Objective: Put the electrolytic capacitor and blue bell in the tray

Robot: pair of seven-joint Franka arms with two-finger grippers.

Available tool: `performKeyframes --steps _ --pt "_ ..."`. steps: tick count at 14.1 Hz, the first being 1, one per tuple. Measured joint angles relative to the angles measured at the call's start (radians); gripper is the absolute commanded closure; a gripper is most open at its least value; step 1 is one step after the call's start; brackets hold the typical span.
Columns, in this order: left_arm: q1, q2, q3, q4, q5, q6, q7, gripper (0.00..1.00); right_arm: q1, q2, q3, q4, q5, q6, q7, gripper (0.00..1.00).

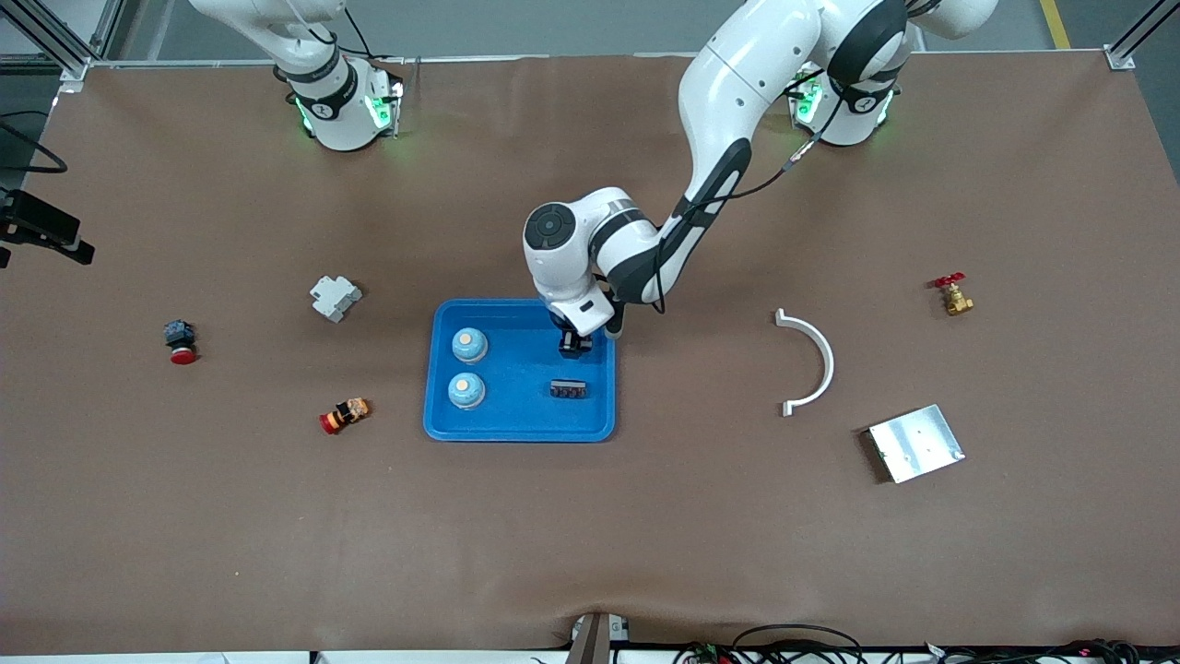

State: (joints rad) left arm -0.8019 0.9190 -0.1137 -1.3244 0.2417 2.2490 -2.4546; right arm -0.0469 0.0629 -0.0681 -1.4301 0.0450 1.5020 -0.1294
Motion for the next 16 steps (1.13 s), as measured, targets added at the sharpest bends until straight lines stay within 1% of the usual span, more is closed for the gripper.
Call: performKeyframes --steps 3,7,12,16 --pt "0.002 -0.018 0.002 0.019 0.000 -0.052 0.021 0.00 0.000 0.000 0.000 0.000 0.000 0.000 0.000 0.00" --pt "0.011 -0.068 0.002 0.023 0.000 -0.132 0.089 0.00 0.000 0.000 0.000 0.000 0.000 0.000 0.000 0.00" --pt "0.061 -0.113 0.002 0.024 0.000 -0.174 0.220 0.00 0.000 0.000 0.002 0.009 0.000 0.000 0.000 0.00" --pt "0.116 -0.141 0.003 0.024 0.000 -0.203 0.379 0.00 0.004 0.000 0.006 0.013 -0.002 -0.001 0.000 0.00"
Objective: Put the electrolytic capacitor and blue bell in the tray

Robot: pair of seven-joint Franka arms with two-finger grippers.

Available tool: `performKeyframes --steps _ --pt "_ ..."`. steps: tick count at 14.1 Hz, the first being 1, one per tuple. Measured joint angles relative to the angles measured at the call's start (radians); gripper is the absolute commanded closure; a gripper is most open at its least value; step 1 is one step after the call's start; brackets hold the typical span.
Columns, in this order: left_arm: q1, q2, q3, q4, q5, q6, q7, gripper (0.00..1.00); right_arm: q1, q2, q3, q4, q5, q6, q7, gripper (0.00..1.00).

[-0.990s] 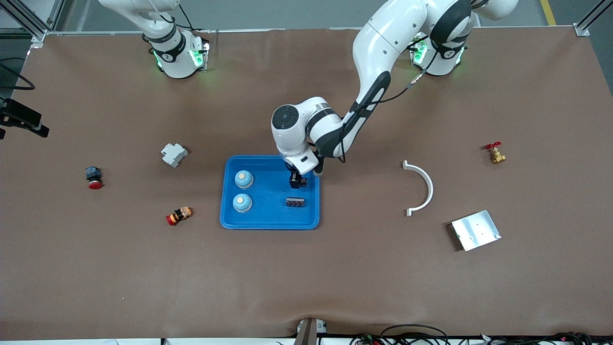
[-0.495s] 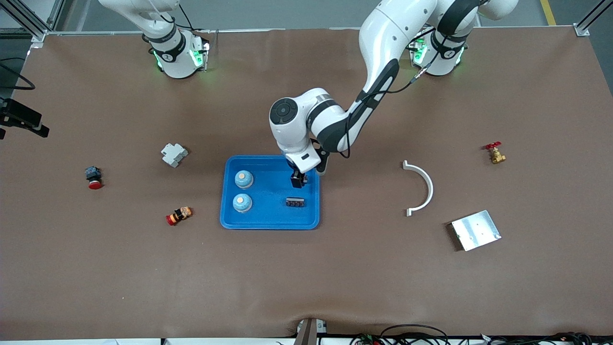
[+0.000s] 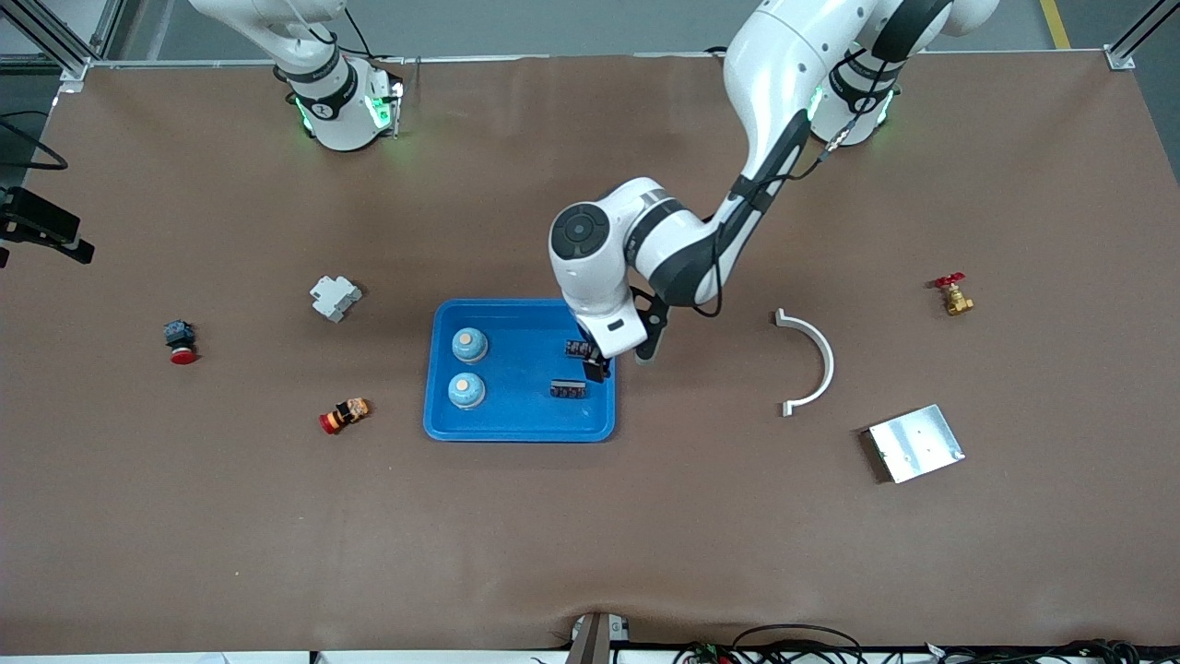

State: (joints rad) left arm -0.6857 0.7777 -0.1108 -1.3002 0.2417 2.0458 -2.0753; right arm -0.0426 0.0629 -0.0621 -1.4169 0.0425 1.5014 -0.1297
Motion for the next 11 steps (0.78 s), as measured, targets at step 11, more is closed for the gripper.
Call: performKeyframes --steps 11 --pt "0.239 -0.192 -0.004 -0.151 -0.034 -0.082 0.582 0.00 -0.001 0.000 -0.003 0.013 -0.002 -0.001 0.000 0.00"
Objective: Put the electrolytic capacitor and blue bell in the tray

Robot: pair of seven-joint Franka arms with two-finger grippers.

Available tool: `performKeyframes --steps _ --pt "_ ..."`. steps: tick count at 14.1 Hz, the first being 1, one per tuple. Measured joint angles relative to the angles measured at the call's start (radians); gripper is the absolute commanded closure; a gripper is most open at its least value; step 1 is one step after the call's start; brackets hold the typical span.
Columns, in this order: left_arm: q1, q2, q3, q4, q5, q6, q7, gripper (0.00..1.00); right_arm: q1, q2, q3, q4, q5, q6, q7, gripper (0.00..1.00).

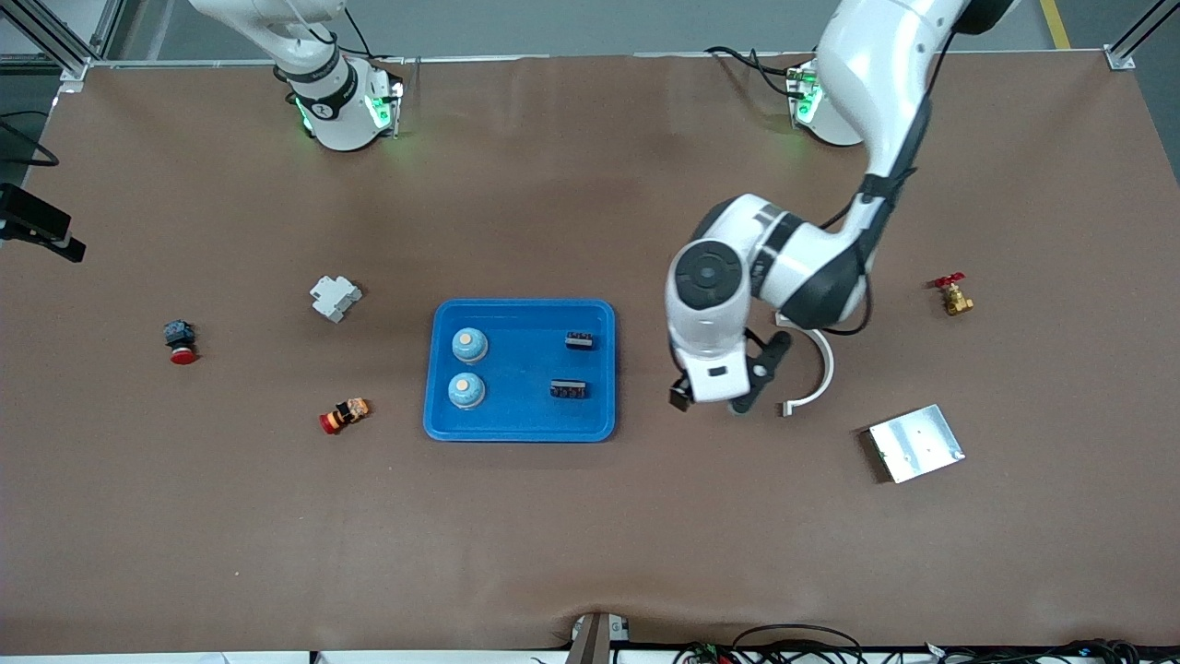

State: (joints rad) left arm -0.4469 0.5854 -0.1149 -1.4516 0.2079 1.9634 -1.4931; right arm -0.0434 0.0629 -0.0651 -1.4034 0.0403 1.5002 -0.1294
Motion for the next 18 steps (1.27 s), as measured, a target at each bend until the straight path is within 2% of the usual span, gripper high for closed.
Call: performKeyframes --steps 2,4,8,10,14,18 --pt "0.064 -0.053 -0.013 -0.060 -0.002 0.000 0.155 0.00 0.000 0.000 0.000 0.000 -0.002 0.000 0.000 0.00" --pt "0.139 -0.086 -0.055 -0.088 -0.006 0.001 0.294 0.00 0.000 0.000 0.000 0.000 -0.006 0.000 0.000 0.00" --pt "0.360 -0.105 -0.190 -0.100 -0.073 0.001 0.585 0.00 0.001 0.000 0.003 0.000 -0.037 0.000 0.000 0.00" --pt "0.432 -0.109 -0.215 -0.100 -0.077 0.001 0.759 0.00 0.004 0.000 0.003 0.000 -0.047 0.000 0.000 0.00" --pt "0.463 -0.126 -0.219 -0.099 -0.078 -0.002 1.089 0.00 0.006 0.000 0.003 0.000 -0.049 0.000 0.000 0.00" --pt "0.493 -0.146 -0.219 -0.093 -0.078 -0.002 1.173 0.00 0.007 0.000 0.004 0.000 -0.051 0.000 0.000 0.00"
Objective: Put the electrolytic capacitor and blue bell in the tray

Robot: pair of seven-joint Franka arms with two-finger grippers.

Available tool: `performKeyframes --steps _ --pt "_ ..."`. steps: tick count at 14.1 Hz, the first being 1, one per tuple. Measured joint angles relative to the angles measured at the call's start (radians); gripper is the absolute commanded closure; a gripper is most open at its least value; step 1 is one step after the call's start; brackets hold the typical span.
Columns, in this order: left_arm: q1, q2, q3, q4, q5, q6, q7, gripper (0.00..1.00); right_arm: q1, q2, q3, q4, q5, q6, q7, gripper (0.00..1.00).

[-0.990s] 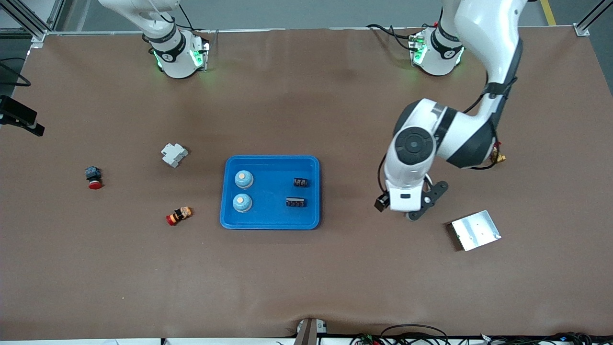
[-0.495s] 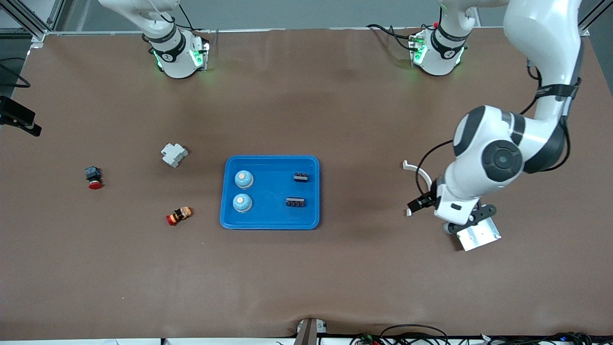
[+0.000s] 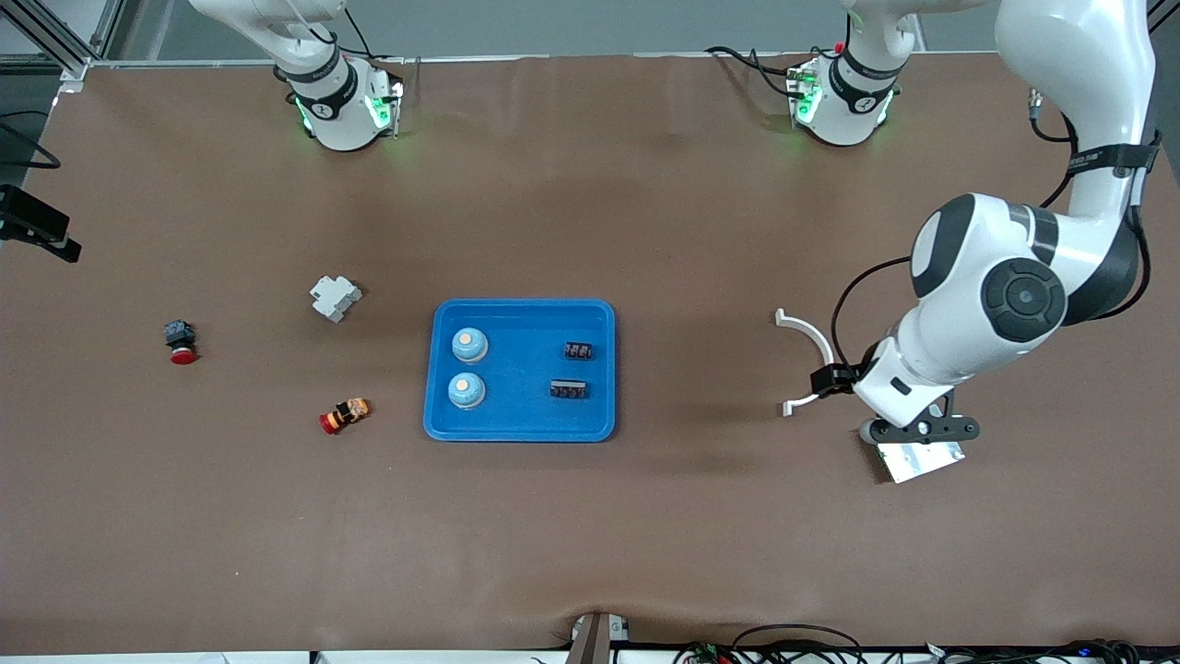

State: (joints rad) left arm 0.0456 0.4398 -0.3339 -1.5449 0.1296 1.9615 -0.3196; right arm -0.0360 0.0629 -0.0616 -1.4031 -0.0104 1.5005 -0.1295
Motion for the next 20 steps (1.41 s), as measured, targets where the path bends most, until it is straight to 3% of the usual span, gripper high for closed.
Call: performKeyframes --steps 10,16,18,20 --pt "0.058 -0.038 0.000 0.052 0.000 0.006 0.141 0.00 0.022 0.000 -0.003 0.005 -0.007 0.000 0.000 0.00" --pt "0.115 -0.111 0.001 0.050 0.000 -0.021 0.207 0.00 0.067 0.000 -0.081 0.005 -0.007 0.000 -0.001 0.00" --pt "0.070 -0.124 0.038 0.050 0.000 -0.029 0.210 0.00 0.062 0.000 -0.073 0.005 -0.007 0.001 -0.001 0.00" --pt "-0.005 -0.144 0.126 0.050 -0.005 -0.049 0.254 0.00 0.057 0.000 -0.059 0.005 -0.007 0.004 -0.001 0.00"
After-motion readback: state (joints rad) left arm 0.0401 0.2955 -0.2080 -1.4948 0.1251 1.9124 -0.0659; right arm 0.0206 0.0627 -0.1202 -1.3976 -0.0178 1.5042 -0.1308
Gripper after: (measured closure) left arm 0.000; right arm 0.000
